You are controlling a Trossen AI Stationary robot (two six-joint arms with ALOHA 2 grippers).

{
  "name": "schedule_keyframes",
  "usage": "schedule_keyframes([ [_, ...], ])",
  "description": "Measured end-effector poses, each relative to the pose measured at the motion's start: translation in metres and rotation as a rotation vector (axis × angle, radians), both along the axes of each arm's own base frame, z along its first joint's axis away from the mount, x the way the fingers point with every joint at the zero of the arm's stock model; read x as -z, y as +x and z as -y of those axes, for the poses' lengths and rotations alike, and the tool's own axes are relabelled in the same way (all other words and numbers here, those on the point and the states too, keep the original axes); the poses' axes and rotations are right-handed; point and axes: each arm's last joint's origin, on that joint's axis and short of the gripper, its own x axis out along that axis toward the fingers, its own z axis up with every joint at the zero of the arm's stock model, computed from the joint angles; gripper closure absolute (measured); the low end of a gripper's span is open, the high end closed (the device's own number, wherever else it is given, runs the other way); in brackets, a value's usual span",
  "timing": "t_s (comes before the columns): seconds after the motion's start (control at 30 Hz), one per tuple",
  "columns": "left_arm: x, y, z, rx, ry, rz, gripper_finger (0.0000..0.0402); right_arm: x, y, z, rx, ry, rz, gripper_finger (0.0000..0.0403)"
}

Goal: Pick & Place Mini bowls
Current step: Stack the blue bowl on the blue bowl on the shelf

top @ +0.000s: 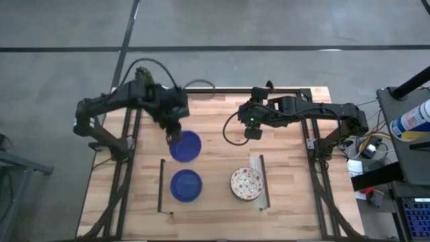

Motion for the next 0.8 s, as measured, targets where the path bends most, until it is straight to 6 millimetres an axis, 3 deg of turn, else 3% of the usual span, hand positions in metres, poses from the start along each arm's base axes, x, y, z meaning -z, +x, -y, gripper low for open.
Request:
schedule_keyframes([
  [0.23,0.004,0.007,0.062,0.075,0.016,-0.028,0.0401,0.0,0.0,0.0,0.012,0.006,0.008,0.0211],
  [0.4,0.005,0.004,0.096,0.073,0.016,-0.032,0.0401,0.0,0.0,0.0,0.017,0.01,0.012,0.0211],
  [0.8,0.014,0.006,0.123,0.047,0.024,-0.02,0.0401,0.0,0.0,0.0,0.039,0.024,0.024,0.0211],
])
